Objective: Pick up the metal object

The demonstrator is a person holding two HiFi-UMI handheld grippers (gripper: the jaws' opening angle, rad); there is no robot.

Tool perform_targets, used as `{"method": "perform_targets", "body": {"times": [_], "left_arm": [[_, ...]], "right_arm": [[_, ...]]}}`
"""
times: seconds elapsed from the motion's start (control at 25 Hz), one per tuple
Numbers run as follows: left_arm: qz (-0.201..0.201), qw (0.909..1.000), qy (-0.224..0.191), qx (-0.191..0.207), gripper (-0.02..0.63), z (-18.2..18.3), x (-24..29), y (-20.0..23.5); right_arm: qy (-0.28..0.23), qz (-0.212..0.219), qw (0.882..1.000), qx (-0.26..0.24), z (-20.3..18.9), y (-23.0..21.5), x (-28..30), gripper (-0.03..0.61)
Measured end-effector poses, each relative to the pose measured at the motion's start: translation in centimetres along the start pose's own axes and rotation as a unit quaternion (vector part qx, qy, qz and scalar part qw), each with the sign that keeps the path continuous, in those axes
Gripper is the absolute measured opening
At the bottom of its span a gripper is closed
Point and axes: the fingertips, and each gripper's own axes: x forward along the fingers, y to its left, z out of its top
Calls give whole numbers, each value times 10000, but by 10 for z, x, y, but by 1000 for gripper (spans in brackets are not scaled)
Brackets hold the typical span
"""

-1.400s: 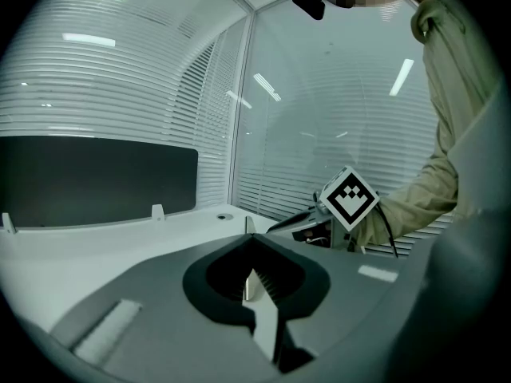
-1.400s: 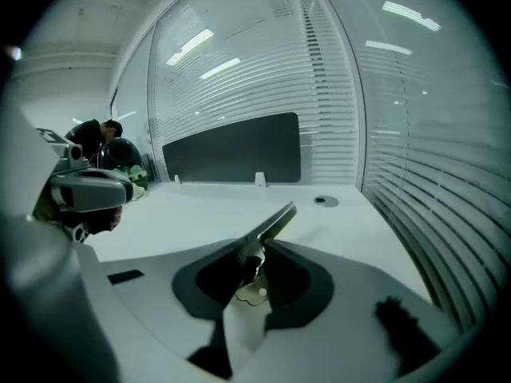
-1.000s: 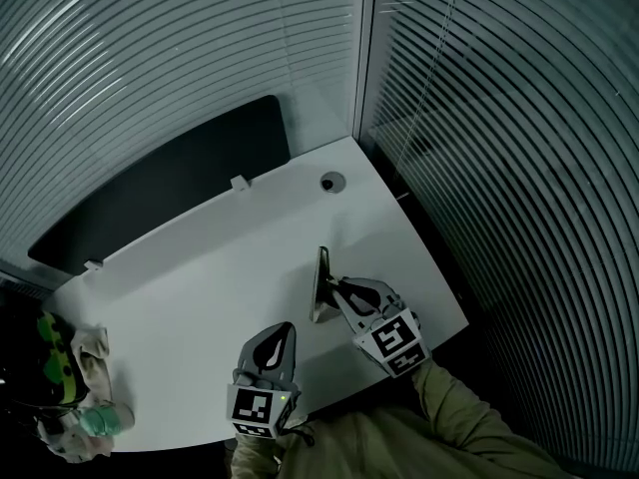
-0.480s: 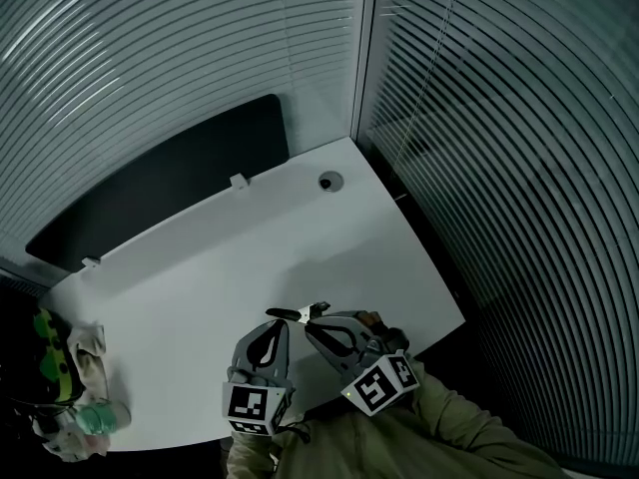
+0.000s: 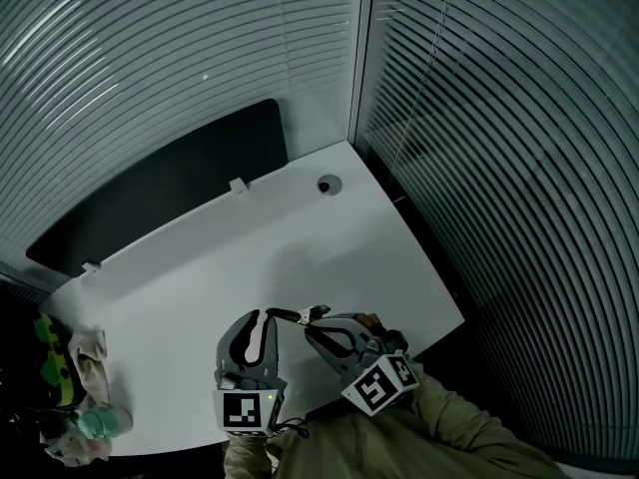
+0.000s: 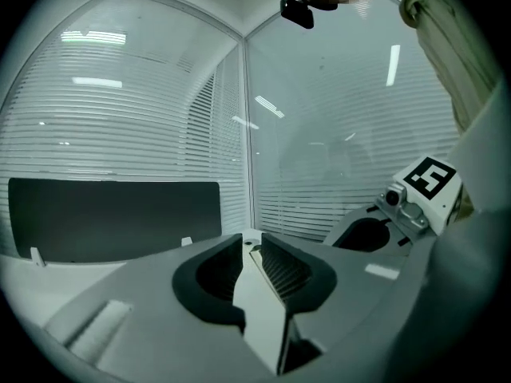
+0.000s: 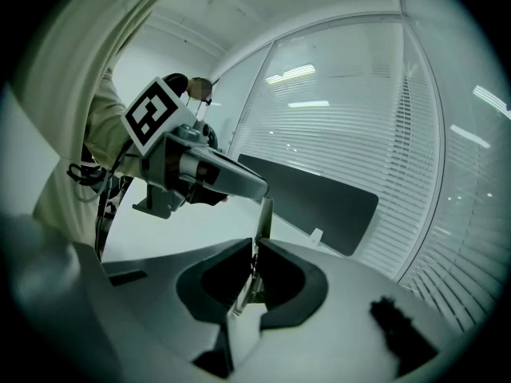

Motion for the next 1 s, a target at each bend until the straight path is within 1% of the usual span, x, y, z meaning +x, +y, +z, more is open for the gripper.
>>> {"method": "perform_targets", "body": {"times": [0.08,0.16,0.24,0.28,0.32,0.36,0.4,0.48,0.52,0.56,0.72,0.76,0.84,0.88,0.92,1.0], "left_arm": [[-68,9999,-70,-138,80,1,5,-1],[-114,9996,-151,-193,83,4,10,-1],[-145,9990,-330,-268,92,10,12,1],[-237,9982,-413,-365,98,10,13,2],[-411,9974,-402,-442,131,8,16,-1],[-626,9967,-286,-427,171,4,19,-7],[-816,9961,-109,-316,184,-3,24,-14],[-972,9951,167,-63,184,-12,31,-25],[-963,9952,195,-34,176,-14,34,-28],[-937,9954,184,-78,139,-13,36,-29],[-927,9947,158,-415,113,-12,39,-31],[-947,9944,157,-431,110,-12,40,-32],[-1003,9940,159,-396,109,-12,39,-35],[-1038,9938,158,-375,109,-13,39,-36],[-1072,9935,159,-361,109,-13,38,-36],[-1098,9931,169,-372,109,-14,35,-36]], "right_arm": [[3,-36,10000,48,0,-1,-2,31],[27,-87,9999,95,-4,-3,-2,31],[51,-84,9999,92,-6,-4,-4,29],[51,-54,9999,73,-6,-3,-5,28],[46,-23,10000,53,-6,-1,-7,28],[40,-6,10000,37,-6,0,-8,28],[38,-5,10000,31,-5,1,-9,28],[53,-26,10000,47,-6,1,-10,28],[70,-39,10000,51,-6,0,-10,28],[92,-61,9999,42,-6,-1,-9,28],[183,-224,9996,75,-11,-7,-11,29],[202,-238,9994,163,-13,-8,-11,29],[276,-209,9982,494,-21,-7,-11,32],[325,-180,9968,714,-27,-6,-11,50],[380,-136,9950,916,-33,-5,-11,83],[515,-10,9928,1078,-42,0,-10,92]]}}
